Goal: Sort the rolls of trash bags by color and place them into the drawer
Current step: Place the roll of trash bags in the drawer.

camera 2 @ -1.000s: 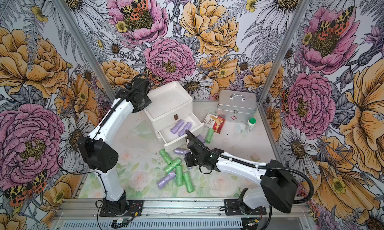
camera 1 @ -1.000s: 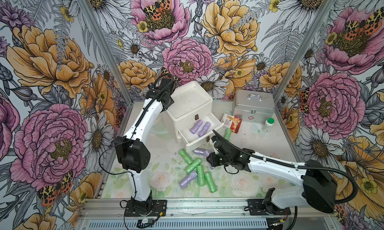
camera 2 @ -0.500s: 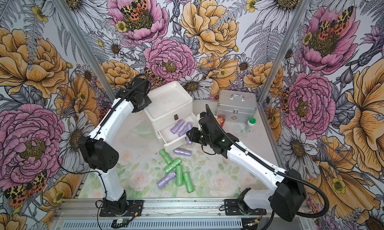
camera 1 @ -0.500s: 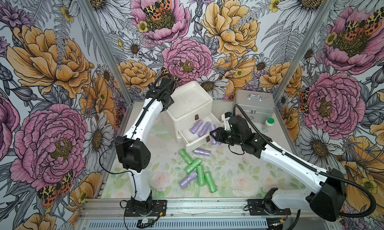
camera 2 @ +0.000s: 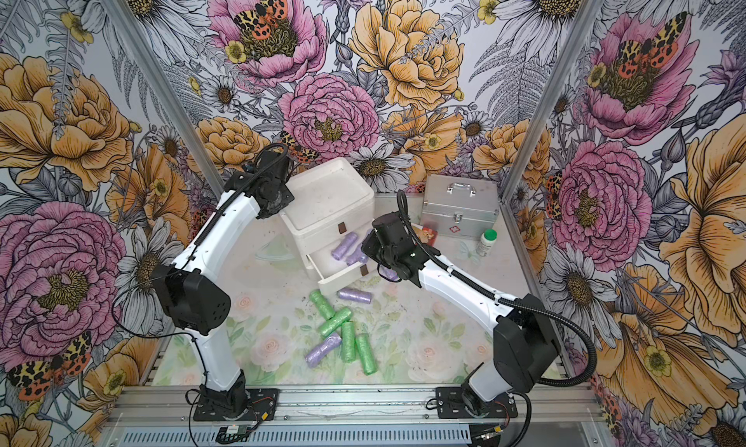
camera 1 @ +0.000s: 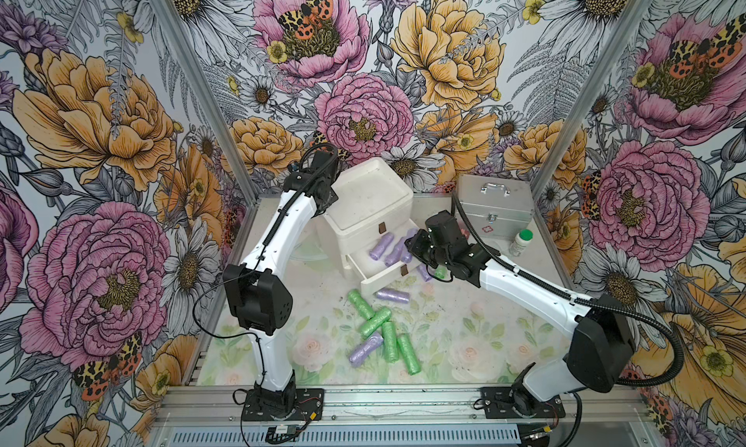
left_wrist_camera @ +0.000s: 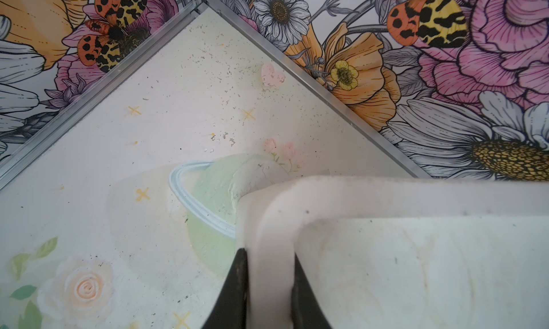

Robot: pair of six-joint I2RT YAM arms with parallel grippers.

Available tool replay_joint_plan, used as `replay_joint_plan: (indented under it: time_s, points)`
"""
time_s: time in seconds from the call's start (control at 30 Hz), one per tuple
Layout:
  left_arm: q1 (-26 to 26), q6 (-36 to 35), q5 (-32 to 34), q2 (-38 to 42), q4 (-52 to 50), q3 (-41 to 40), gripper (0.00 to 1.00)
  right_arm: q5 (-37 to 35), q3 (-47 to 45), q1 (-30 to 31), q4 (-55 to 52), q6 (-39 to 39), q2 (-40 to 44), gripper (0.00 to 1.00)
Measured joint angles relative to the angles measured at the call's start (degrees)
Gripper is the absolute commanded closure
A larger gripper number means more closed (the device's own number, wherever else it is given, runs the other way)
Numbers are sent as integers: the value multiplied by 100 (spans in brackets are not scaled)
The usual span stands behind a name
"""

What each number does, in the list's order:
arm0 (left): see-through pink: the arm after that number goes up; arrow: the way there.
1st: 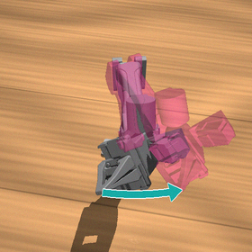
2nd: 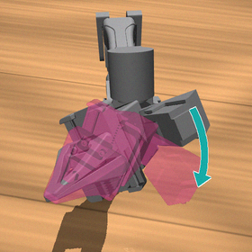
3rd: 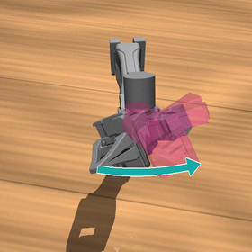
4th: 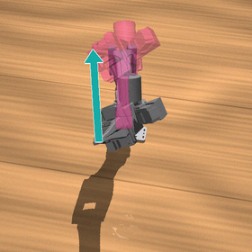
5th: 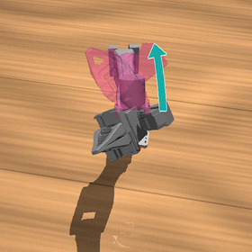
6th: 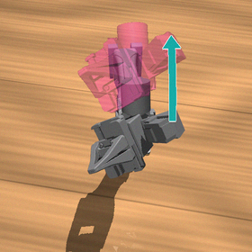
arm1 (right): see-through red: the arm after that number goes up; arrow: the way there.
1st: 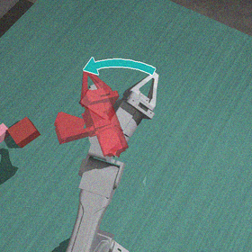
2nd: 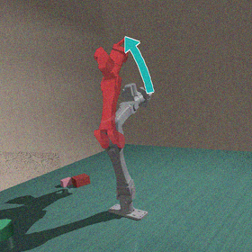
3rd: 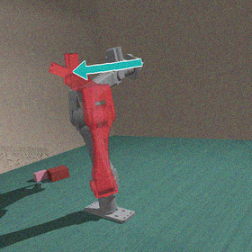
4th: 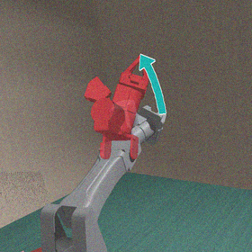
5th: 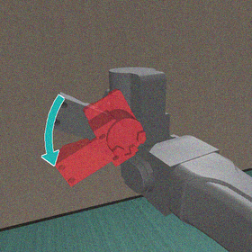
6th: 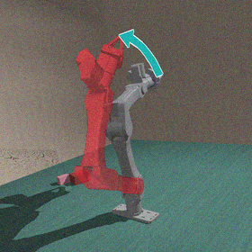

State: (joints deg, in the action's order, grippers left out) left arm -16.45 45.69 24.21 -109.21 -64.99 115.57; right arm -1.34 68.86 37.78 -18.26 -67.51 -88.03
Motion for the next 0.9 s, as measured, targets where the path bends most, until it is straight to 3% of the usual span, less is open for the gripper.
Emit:
replay_joint_plan:
  time_s: [0.7,0.77,0.83,0.9]
  points:
    - [0,-11,-4,0,-20,20,100,-190,245,7,400,-564,-557,75]
    - [0,-11,-4,0,-20,20,100,-210,302,11,402,-625,-643,67]
    - [0,-11,-4,0,-20,20,100,-214,350,20,409,-688,-734,48]
    - [2,-11,-4,0,-20,20,100,-214,365,44,415,-713,-778,40]
